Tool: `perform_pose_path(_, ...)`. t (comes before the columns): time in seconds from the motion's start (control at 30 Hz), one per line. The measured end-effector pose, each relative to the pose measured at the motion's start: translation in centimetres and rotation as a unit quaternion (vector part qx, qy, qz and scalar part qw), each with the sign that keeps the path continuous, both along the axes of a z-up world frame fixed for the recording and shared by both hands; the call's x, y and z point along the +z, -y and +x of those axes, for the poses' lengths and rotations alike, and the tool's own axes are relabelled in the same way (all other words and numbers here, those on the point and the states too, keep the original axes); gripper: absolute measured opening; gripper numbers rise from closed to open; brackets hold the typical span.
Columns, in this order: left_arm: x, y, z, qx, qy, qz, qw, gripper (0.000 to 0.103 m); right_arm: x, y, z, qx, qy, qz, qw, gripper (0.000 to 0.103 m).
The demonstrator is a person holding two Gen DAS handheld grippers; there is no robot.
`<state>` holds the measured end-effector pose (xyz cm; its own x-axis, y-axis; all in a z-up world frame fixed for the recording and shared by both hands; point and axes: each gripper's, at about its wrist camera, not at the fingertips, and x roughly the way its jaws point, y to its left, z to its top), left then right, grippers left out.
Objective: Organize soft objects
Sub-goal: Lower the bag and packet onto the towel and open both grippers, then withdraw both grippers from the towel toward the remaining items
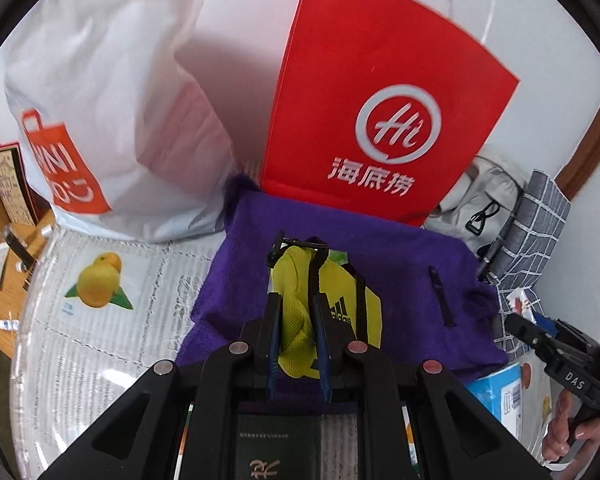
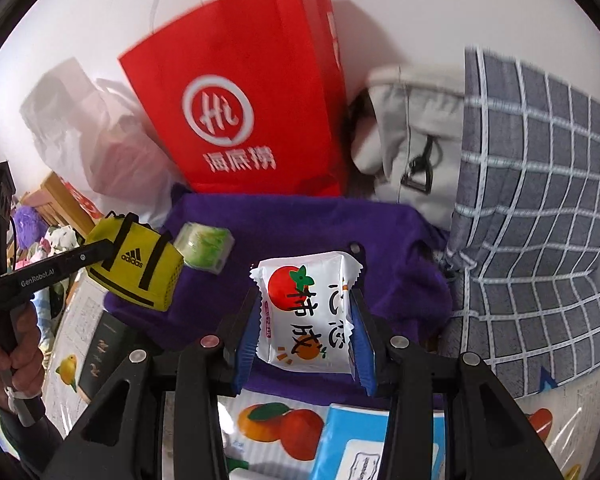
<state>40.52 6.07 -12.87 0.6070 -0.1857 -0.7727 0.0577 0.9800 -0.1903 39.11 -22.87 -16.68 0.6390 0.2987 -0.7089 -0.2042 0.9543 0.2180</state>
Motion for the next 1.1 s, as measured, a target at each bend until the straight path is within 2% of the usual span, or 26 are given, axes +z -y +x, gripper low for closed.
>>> perform_pose_path(0.23,-1.3,0.5,1.1,-0.012,-0.021,-0.002,0.9997,0.015,-2.3,0.4,1.9,0.015,-0.035,-0.010,0.999,0.042)
perform_pose_path(0.37,-2.6,-0.2,1.8,-0.004,-0.050,-0.013,0.9986,0.015,-3.8,0.3,2.7,0.031,-0.066,0.006,0.997,0.042)
perform_pose_path(0.5,-3.0,-0.9,2.0,0.008,-0.059,-0.005,0.9982,0.015,-4.9,0.2,3.3,0.031,-0.084,0.004,0.996,0.042)
perform_pose_path(0.7,-4.1,-0.6,2.5,-0.001,-0.079,0.001,0.9969,0.015,-5.5,-0.2,3.6,0.031,-0.085,0.002,0.996,0.042)
perform_pose_path(0.77,-4.3,-0.4,2.5,-0.004,-0.083,0.006,0.9965,0.016,-5.7,-0.4,3.8,0.030,-0.088,-0.004,0.996,0.045)
perform_pose_path(0.83,-4.4,-0.3,2.8,0.000,-0.090,0.005,0.9959,0.018,-5.7,-0.6,3.9,0.029,-0.082,-0.010,0.996,0.056)
perform_pose_path(0.93,-4.0,-0.3,2.7,-0.001,-0.094,0.003,0.9955,0.027,-5.1,-0.8,3.6,0.029,-0.062,-0.005,0.998,0.068)
perform_pose_path(1.0,-3.3,-0.4,2.3,0.006,-0.084,0.015,0.9963,0.039,-4.5,-1.3,3.2,0.030,-0.049,-0.011,0.998,0.069)
perform_pose_path(1.1,-2.0,-0.4,1.6,0.008,-0.064,0.023,0.9977,0.053,-2.9,-2.2,1.7,0.030,-0.019,-0.037,0.999,0.069)
